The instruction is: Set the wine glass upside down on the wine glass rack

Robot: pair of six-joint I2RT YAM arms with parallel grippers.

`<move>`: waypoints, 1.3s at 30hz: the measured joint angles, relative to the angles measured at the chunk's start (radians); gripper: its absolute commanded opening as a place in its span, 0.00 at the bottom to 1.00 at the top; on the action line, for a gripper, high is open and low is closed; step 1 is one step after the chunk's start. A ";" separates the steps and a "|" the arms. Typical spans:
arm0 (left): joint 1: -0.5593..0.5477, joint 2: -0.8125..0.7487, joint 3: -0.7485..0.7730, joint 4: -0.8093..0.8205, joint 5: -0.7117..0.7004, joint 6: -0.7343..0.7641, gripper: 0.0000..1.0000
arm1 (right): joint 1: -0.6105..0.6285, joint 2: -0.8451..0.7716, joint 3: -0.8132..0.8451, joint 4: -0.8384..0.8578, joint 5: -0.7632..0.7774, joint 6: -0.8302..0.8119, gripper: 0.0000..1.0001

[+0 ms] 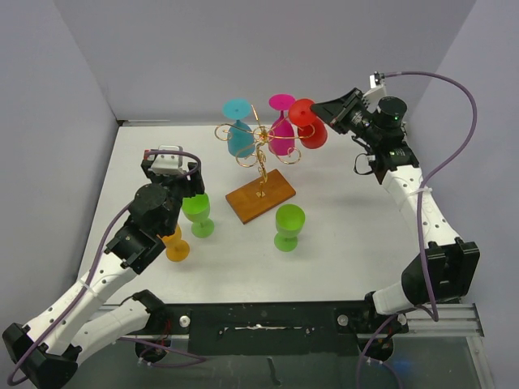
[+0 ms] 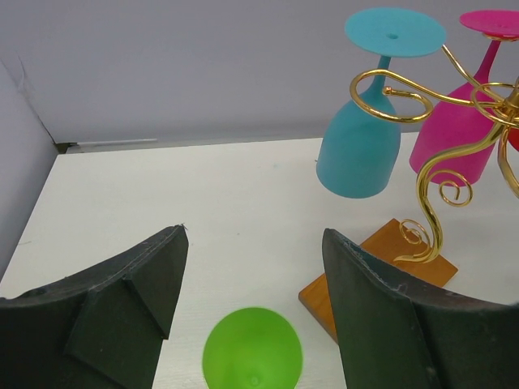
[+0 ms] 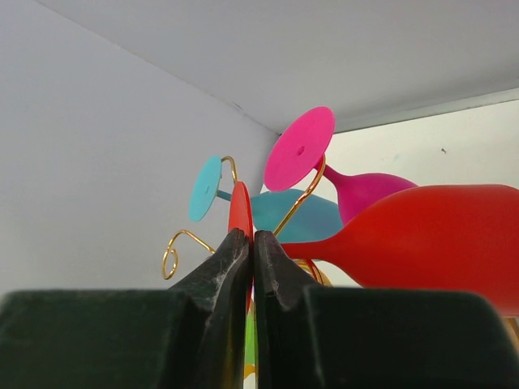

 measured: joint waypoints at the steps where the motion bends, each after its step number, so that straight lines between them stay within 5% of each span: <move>1: 0.000 0.000 0.000 0.000 0.000 -0.001 0.66 | 0.003 0.005 0.002 0.001 -0.001 0.001 0.00; 21: 0.000 -0.002 -0.007 -0.001 0.005 -0.006 0.66 | 0.071 0.049 0.073 -0.025 -0.032 -0.009 0.00; 39: 0.001 -0.002 -0.007 -0.001 0.014 -0.011 0.66 | 0.122 -0.034 0.073 -0.219 0.057 -0.066 0.00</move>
